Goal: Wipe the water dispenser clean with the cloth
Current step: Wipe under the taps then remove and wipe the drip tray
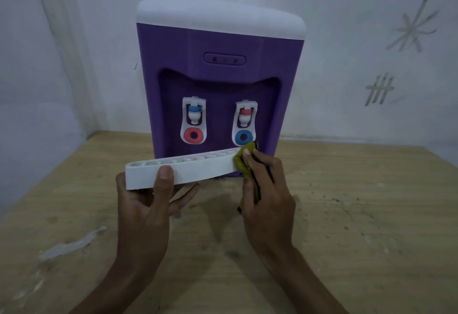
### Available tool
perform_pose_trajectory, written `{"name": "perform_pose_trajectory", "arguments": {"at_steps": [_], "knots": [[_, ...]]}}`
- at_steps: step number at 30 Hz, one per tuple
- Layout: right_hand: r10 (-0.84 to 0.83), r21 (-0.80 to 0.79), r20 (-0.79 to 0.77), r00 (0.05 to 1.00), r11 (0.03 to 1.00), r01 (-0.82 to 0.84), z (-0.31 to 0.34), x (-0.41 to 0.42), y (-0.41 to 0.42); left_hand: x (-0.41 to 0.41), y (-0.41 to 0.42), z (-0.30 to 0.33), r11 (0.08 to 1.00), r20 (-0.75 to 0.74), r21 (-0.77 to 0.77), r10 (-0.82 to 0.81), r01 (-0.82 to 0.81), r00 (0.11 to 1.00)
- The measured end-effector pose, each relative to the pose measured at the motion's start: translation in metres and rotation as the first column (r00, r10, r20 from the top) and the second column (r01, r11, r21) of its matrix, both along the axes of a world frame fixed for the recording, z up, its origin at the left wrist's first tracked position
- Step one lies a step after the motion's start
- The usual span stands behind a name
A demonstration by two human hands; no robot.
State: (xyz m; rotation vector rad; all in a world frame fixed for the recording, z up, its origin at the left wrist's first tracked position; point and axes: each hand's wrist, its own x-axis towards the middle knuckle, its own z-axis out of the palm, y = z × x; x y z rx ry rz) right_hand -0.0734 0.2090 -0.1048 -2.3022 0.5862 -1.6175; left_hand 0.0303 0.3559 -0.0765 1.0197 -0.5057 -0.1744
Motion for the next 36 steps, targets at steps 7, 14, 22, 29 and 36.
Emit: {"name": "perform_pose_trajectory", "arguments": {"at_steps": [7,14,22,29,36], "knots": [[0.104,-0.061,-0.096,0.990,0.992,-0.110,0.002,0.001,0.002,-0.002,0.006,0.002,1.000,0.145,0.006,0.011,-0.012,0.989],[0.095,0.154,-0.040,0.995,0.984,-0.088,0.007,-0.002,-0.009,-0.008,0.008,0.000,0.991,0.316,0.129,0.001,-0.044,0.949],[0.055,0.161,-0.128,0.990,0.986,-0.034,0.007,-0.005,-0.023,-0.014,0.009,-0.001,0.991,0.339,0.132,-0.068,0.024,0.938],[0.168,0.082,-0.183,0.969,0.984,-0.155,0.014,-0.007,-0.013,-0.012,0.013,-0.001,0.989,0.386,0.148,-0.081,0.025,0.919],[0.171,0.137,-0.207,0.963,0.980,-0.145,0.017,-0.011,-0.019,-0.017,0.011,-0.001,0.984,0.509,0.176,-0.060,-0.035,0.859]]}}
